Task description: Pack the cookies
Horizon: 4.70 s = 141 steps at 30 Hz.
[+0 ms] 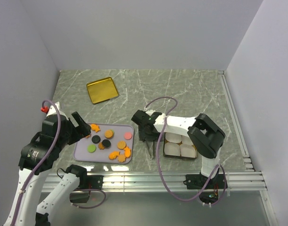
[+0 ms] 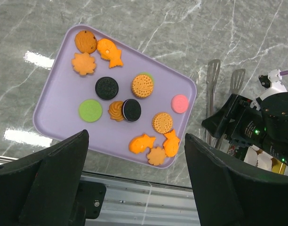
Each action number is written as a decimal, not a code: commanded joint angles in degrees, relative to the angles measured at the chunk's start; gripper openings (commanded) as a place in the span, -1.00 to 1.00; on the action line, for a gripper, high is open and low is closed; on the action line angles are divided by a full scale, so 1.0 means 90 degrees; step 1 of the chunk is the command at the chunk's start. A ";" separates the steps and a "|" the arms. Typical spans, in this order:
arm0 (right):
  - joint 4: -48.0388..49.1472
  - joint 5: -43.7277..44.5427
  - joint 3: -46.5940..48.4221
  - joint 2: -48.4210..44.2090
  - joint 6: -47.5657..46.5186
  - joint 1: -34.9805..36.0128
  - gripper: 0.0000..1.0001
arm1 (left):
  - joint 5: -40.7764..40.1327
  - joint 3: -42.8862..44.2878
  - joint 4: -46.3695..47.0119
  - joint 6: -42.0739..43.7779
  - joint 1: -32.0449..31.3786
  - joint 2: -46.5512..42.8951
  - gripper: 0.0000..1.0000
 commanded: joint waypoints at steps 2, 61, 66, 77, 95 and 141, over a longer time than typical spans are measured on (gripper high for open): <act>0.0185 -0.0268 -0.0300 0.0376 0.0186 0.0186 0.34 | 0.0041 -0.0064 -0.0087 -0.0135 -0.0023 -0.0209 0.78; -0.2755 -0.1917 0.4544 0.0237 -0.1152 0.1670 0.29 | -0.0272 -0.0718 0.1427 0.0930 -0.0013 -0.1146 0.99; -0.2579 -0.2123 0.4573 0.0462 -0.1152 0.1719 0.29 | -0.0106 -0.0786 0.1446 0.1017 -0.0013 -0.1469 0.99; -0.2501 -0.2221 0.4593 0.0775 -0.1123 0.1768 0.29 | -0.0057 -0.0816 0.1446 0.1028 -0.0013 -0.1626 0.99; -0.2325 -0.2211 0.4612 0.1087 -0.0967 0.1768 0.25 | -0.0027 -0.0826 0.1437 0.1008 -0.0013 -0.1616 0.99; -0.2892 -0.1361 0.5052 -0.0249 -0.0420 0.1418 0.01 | 0.0432 -0.0982 0.1583 0.1213 -0.0013 -0.1587 0.99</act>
